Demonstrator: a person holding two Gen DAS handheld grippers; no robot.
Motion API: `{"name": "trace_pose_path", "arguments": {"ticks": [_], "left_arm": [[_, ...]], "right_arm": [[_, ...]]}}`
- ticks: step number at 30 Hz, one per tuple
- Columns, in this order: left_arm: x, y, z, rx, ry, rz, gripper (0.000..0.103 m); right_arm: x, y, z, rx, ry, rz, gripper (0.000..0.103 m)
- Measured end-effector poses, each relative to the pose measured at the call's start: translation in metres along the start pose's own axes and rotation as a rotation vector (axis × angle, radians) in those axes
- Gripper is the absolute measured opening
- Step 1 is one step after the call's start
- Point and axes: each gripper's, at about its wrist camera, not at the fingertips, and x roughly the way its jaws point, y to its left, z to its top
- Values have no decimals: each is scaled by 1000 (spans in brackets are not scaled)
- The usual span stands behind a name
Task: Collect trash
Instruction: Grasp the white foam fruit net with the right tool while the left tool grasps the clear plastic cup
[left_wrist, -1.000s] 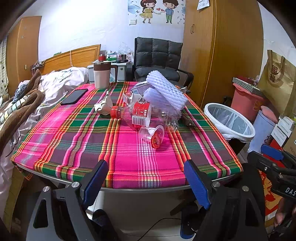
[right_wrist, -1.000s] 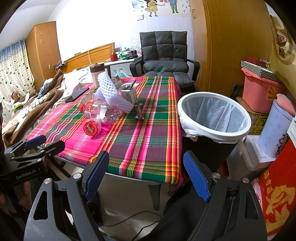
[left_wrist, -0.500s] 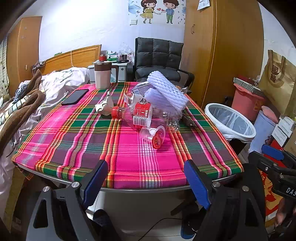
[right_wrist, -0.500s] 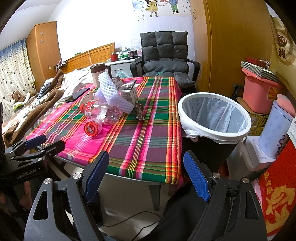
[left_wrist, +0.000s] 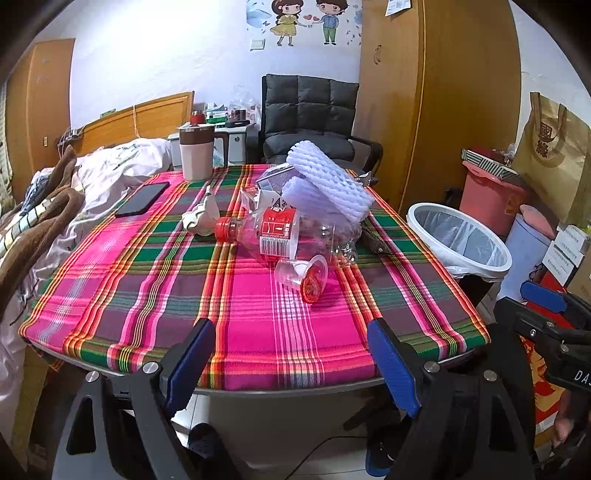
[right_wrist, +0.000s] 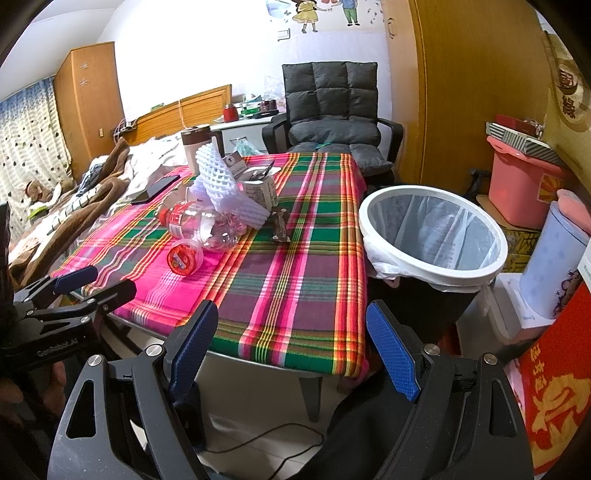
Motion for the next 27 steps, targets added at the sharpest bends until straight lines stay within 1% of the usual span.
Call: {"name": "trace_pose_path", "arguments": {"ticks": [3,6,9,13,15,19,21,24,25,27], "left_arm": [[4,-1,2,12,-9,5,84],[12,-2,5,13,-3,2,84],[23,-1,8,-4,14,-24,84],[40,2,11,-19,37,-13,84],[48,3,14,-26,45,-14,82],[62,4,19,-33,52,-21,70],[68,4,20,-30,58,-22,58],[75,4,21,-26,64,-19,46],[76,5,21,-27,67,-22,44],[80,5,21,-25,72,-24,33]], "right_arm": [[2,-1,2,-1,0,6,84],[6,-3,5,-4,0,14,84],[10,-4,8,-9,-3,25,84],[15,-7,13,-10,-6,46,83],[18,-8,16,-11,-9,53,83],[25,-7,23,-19,-15,74,80],[28,-5,25,-26,-16,84,79],[33,-1,31,-46,-18,103,74],[35,1,33,-55,-19,110,73],[39,4,39,-69,-21,128,72]]}}
